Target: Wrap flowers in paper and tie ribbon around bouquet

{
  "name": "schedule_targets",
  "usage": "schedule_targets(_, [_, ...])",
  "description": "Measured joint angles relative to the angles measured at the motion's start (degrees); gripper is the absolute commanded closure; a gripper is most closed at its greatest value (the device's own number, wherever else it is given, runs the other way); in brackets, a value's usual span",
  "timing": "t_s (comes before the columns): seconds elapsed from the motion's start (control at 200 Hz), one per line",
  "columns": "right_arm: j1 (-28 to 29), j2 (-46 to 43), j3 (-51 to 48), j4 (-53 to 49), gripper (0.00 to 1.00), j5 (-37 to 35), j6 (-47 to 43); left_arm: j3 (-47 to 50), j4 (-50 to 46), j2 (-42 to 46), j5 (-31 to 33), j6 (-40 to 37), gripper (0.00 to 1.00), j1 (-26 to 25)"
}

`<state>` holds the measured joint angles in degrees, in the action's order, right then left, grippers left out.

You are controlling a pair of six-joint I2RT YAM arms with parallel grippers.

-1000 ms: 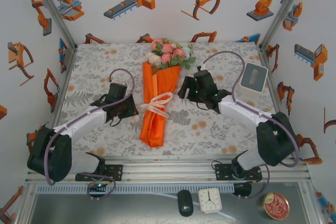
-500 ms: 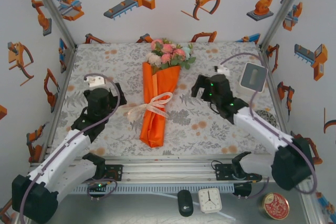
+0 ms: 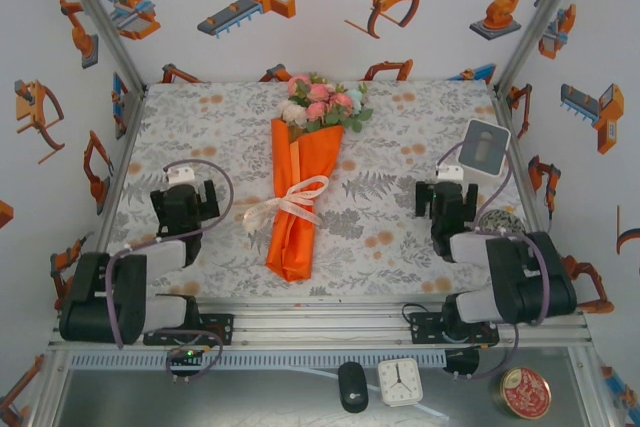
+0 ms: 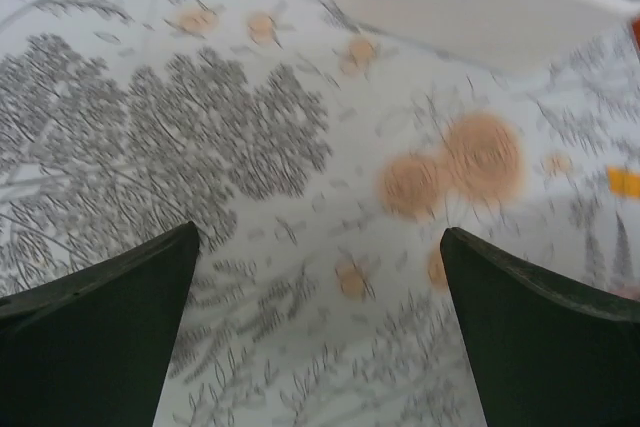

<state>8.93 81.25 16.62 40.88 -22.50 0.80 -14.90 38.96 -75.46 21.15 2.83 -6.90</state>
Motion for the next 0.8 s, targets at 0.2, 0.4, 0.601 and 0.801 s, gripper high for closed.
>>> schedule_targets(0.2, [-10.5, 6.9, 2.3, 7.1, 0.01, 12.9, 1.3, -4.1, 11.4, -12.6, -7.2, 0.5, 0.03, 4.4])
schedule_targets(0.4, [-12.5, 7.3, 4.2, 7.9, 0.01, 19.4, 3.2, -6.9, 11.6, -12.9, -8.3, 0.5, 0.03, 4.5])
schedule_targets(0.601, [-12.5, 7.3, 4.2, 7.9, 0.01, 21.6, 3.7, -6.9, 11.1, -12.9, -8.5, 0.5, 0.03, 4.5])
schedule_targets(0.801, [-12.5, 7.3, 4.6, 7.5, 0.01, 23.1, 3.7, -6.9, 11.1, -12.9, -8.6, 0.5, 0.03, 4.5])
